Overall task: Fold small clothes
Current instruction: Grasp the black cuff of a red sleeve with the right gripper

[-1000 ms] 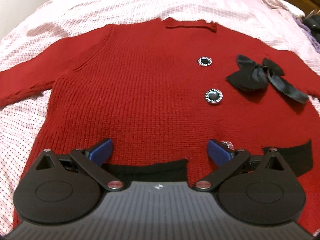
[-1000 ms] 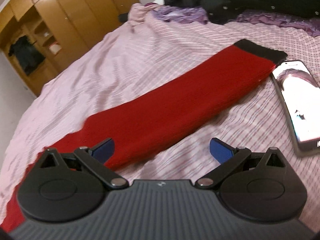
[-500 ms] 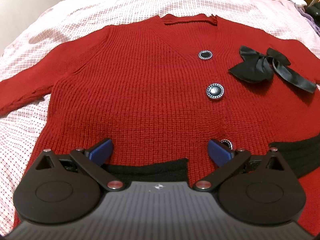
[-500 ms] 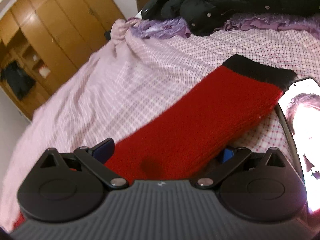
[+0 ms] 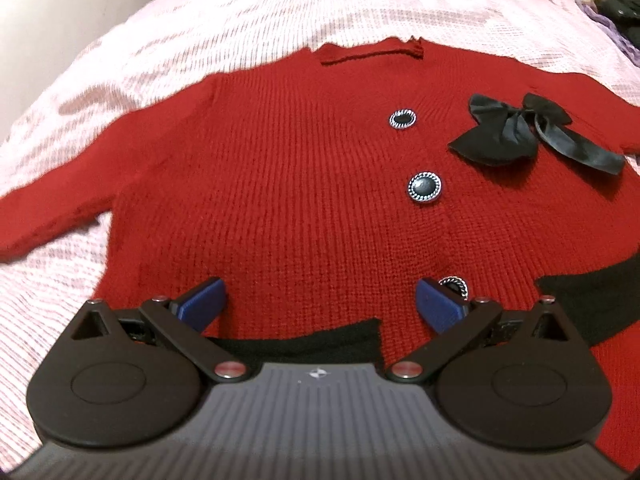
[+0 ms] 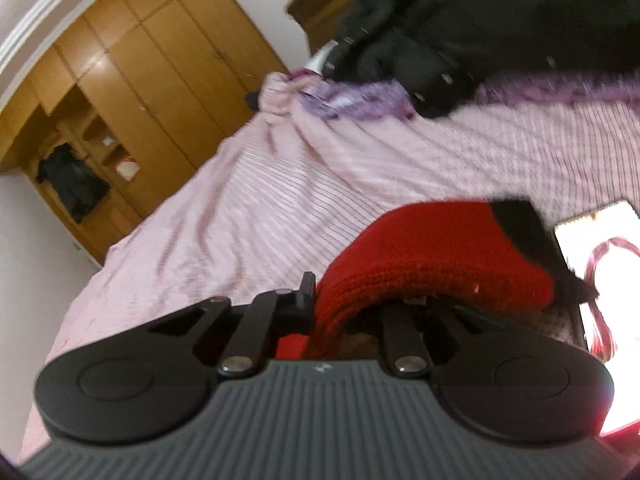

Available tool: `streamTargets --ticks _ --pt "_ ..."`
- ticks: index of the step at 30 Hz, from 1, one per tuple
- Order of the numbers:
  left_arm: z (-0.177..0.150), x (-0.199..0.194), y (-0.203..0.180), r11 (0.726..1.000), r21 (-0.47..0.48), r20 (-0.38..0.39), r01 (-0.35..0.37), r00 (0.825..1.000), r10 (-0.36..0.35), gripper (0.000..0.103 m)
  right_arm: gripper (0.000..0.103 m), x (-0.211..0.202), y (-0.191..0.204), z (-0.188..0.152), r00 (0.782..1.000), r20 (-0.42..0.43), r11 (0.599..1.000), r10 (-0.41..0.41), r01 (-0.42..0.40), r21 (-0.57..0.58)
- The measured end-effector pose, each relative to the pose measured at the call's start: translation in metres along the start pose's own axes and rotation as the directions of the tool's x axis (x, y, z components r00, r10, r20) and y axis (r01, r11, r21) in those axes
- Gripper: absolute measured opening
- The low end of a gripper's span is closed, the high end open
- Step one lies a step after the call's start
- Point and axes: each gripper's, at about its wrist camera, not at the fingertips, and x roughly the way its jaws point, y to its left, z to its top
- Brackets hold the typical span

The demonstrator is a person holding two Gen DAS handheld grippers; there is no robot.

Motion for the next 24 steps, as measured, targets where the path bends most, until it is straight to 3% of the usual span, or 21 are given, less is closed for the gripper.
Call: streamTargets --ticks 4,10,24 --pt "0.001 -0.013 0.001 1.0 0.025 0.036 -0.009 0.999 0.008 0.103 0.015 -0.02 0.031 0.004 0.998 0.026 0.997 0.062 -0.061 -0.053" --pt "0.004 -0.026 0.018 1.0 -0.008 0.062 -0.001 0.998 0.002 0.103 0.015 -0.045 0.094 -0.002 0.984 0.051 0.973 0.173 -0.162 -0.164" --pt "0.0 -0.041 0.076 0.995 -0.083 0.11 -0.055 0.992 0.064 0.103 0.015 -0.052 0.221 -0.041 0.947 0.007 0.888 0.321 -0.298 -0.351"
